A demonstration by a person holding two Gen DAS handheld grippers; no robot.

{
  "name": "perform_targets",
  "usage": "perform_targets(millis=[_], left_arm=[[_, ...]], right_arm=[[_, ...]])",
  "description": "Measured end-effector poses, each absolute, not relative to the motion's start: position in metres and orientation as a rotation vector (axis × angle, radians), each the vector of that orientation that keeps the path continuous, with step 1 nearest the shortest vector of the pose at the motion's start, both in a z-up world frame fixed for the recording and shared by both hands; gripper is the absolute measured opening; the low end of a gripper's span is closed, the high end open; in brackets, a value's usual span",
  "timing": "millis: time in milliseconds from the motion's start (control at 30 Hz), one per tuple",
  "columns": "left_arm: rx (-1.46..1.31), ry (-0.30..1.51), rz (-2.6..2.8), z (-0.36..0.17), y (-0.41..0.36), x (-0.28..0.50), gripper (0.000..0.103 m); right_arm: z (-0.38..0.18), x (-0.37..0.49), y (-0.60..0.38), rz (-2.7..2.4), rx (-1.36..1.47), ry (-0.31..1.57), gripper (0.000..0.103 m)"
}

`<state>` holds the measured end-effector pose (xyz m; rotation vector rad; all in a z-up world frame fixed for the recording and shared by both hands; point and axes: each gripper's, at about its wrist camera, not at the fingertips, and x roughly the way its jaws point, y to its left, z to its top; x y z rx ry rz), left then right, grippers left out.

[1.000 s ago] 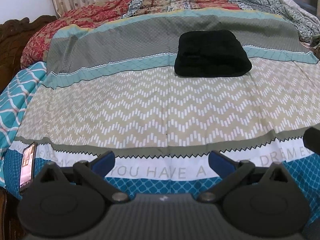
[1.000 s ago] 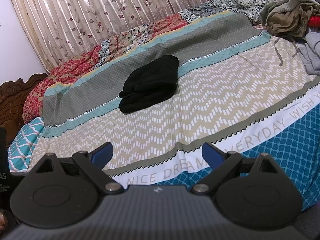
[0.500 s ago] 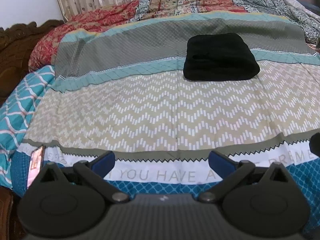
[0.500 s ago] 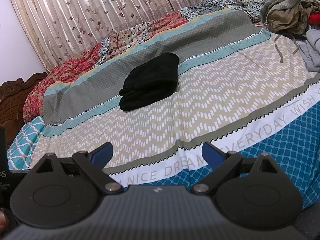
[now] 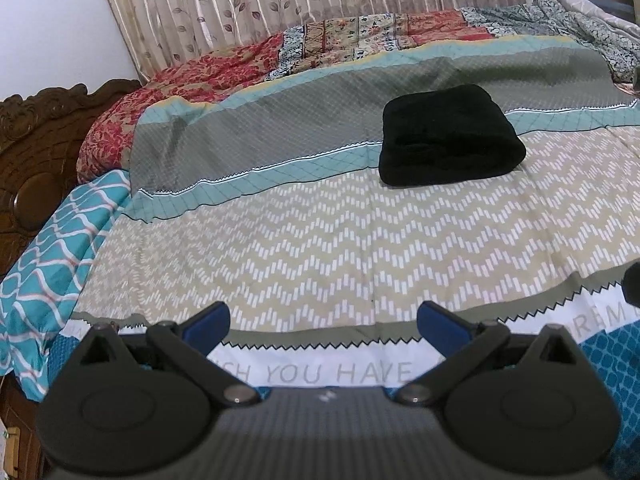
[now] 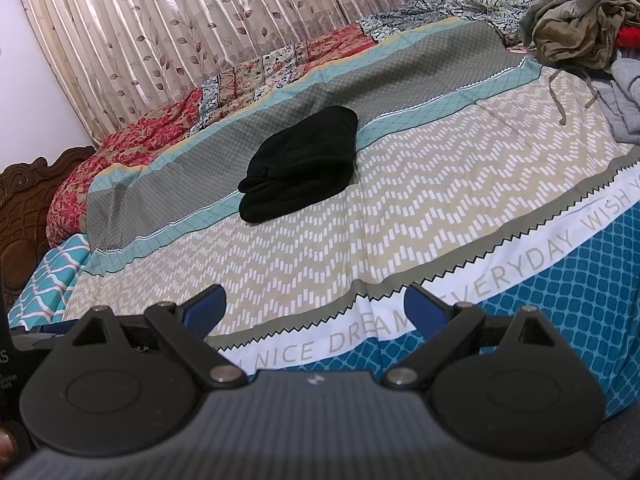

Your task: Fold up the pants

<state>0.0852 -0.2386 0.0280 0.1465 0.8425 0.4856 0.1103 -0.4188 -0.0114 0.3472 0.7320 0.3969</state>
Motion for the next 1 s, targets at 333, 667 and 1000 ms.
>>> perform_targets(millis=[333, 667, 1000], left_arm=[[0.139, 0.873, 0.475, 0.024, -0.238, 0.085, 0.103], [0.094, 0.960, 0.438, 0.016, -0.236, 0.090, 0.103], [0.080, 0.988, 0.424, 0.013, -0.237, 0.091, 0.103]], right_arm=[[-0.011, 0.110, -0.419, 0.397, 0.348, 0.733, 0.097], [-0.009, 0.107, -0.416, 0.396, 0.349, 0.723, 0.097], [-0.008, 0.108, -0.417, 0.398, 0.349, 0.728, 0.097]])
